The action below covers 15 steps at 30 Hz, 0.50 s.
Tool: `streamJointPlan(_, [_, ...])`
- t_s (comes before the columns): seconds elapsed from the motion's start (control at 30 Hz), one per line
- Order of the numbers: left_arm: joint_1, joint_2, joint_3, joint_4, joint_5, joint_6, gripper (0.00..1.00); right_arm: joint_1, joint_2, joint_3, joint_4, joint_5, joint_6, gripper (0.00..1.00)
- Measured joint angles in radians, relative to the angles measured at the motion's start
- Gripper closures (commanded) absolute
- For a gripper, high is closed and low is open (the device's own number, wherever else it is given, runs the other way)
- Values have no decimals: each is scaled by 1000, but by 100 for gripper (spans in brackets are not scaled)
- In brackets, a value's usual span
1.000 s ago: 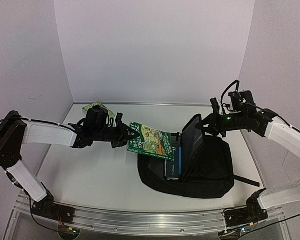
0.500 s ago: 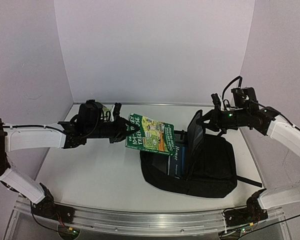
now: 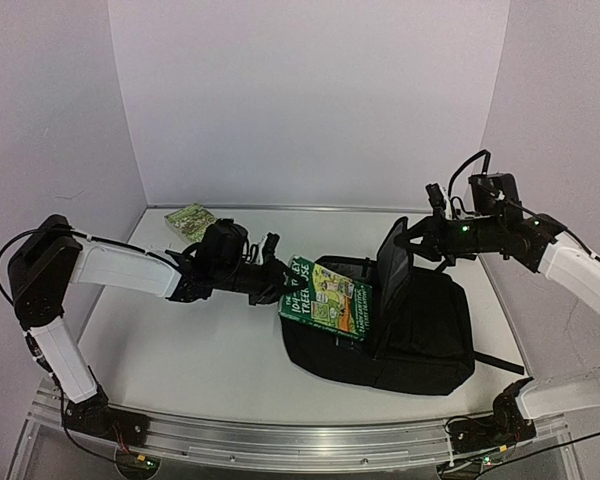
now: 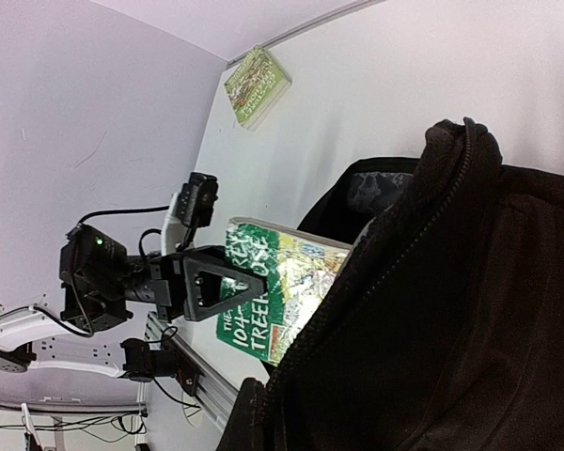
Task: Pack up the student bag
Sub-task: Place the book in the student bag.
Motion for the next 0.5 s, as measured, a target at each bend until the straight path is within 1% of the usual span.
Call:
streamJointPlan(0.23, [-18, 87, 70, 8, 10, 2, 100, 0, -11, 0, 1, 1, 4, 100])
streamJointPlan(0.5, [-104, 219, 273, -42, -38, 25, 100, 0, -11, 0, 8, 4, 6, 100])
